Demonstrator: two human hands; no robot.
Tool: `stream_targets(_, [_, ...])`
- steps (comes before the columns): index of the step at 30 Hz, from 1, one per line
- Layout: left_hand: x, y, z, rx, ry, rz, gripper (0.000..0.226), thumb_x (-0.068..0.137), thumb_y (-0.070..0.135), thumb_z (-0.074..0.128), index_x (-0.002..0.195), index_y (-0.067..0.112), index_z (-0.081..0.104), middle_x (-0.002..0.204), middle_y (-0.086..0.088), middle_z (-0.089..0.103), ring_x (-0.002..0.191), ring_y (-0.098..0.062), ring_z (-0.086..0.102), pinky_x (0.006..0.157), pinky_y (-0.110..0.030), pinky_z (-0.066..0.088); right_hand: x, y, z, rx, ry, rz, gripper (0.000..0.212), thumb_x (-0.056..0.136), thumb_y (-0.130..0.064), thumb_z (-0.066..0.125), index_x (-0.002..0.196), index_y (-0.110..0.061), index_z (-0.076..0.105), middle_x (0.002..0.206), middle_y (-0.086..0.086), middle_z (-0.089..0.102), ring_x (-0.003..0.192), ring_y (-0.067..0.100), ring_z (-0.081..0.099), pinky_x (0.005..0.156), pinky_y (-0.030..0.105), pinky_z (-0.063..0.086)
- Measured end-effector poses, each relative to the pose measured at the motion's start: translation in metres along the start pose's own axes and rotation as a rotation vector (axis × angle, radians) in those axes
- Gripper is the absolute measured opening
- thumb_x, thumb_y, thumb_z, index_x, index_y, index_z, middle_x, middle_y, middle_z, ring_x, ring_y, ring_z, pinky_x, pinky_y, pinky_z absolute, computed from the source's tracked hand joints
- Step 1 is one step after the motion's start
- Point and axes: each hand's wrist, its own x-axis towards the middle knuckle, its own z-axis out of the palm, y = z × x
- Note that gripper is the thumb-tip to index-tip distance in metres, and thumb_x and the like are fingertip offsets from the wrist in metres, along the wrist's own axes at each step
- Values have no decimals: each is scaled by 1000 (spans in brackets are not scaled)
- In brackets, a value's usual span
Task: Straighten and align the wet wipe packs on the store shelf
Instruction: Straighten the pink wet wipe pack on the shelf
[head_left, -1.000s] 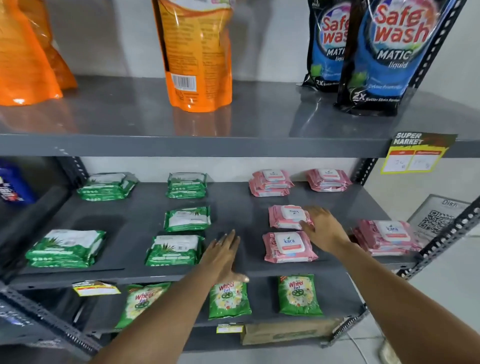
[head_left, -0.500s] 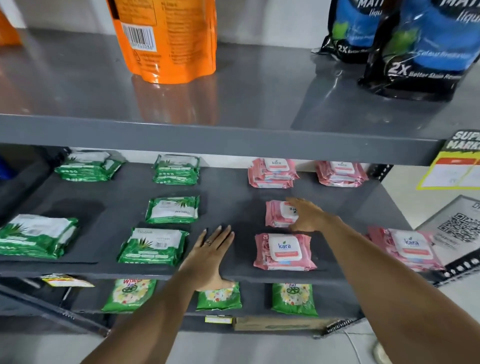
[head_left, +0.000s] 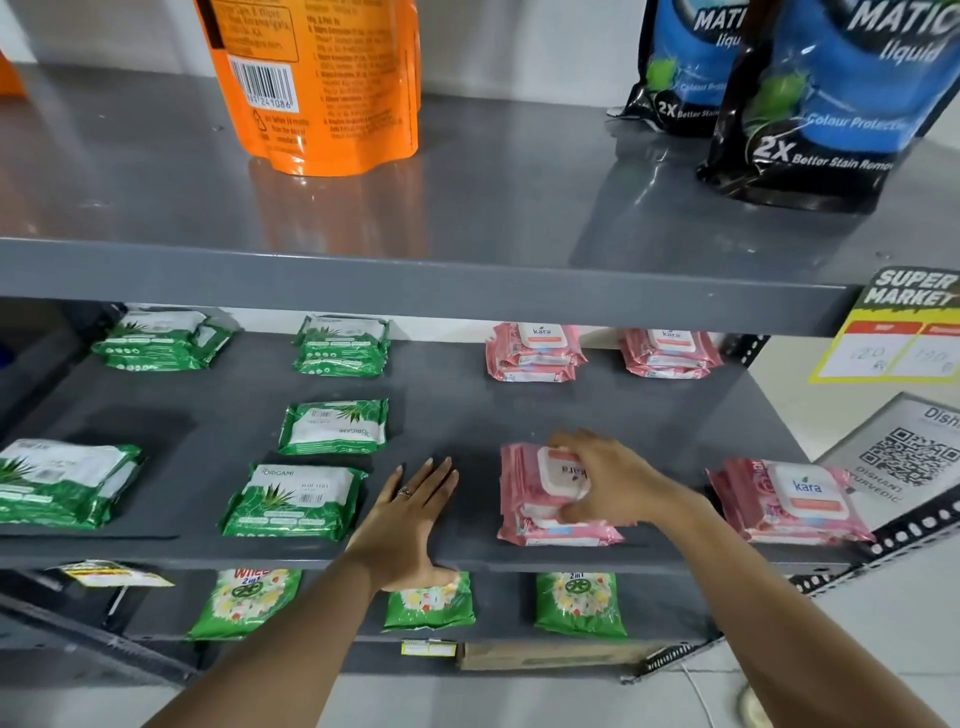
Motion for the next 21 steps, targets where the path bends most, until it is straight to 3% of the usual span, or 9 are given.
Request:
stream_targets(4, [2,0,0,33,-12,-9,120,66,81,48,151,19,-11,159,3,-17,143,-13,-20,117,-46,-8,-9,-1,18,-46,21,13,82,57,-39,83,129,-29,43,126,-5,53,115,21,50,97,40,45])
stream_targets(9, [2,1,1,38,-10,2,122,64,83,48,152,17,-6,160,1,-12,144,-15,-15,118,-47,-6,-21,-8,13,-57,58,75,100,57,-65,76,141,-33,32,143,-5,44,133,23,39,114,52,24])
stream_targets(11, [2,0,1,55,-13,-2,123,64,83,47,152,16,-6,160,1,-13,145,-16,-15,118,-46,-7,-29,-20,18,21,271,162,87,64,-66,70,136,-26,43,135,0,53,123,26,51,105,48,40])
stream_targets(14, [2,0,1,73,-23,-18,121,66,84,45,151,17,-10,159,2,-17,143,-15,-19,118,-46,-8,-30,-39,37,-102,567,304,58,77,-65,60,105,-14,66,105,7,66,89,29,66,75,38,55])
stream_targets(16, [2,0,2,61,-32,-24,121,66,84,45,151,18,-11,158,3,-18,143,-13,-21,118,-45,-9,-27,-43,49,-172,598,330,52,79,-60,60,98,-13,66,100,6,62,83,28,66,68,35,53])
stream_targets(18, [2,0,2,38,-33,-26,121,66,84,46,151,19,-12,159,4,-17,143,-13,-21,117,-45,-9,-25,-39,50,-88,569,268,42,77,-51,67,101,-15,67,104,3,60,86,24,65,68,32,51])
stream_targets(21, [1,1,0,18,-27,-19,123,65,84,48,151,20,-11,159,5,-15,143,-12,-19,118,-45,-8,-26,-19,36,196,330,102,36,73,-34,78,106,-24,70,119,-7,58,103,9,59,82,18,43])
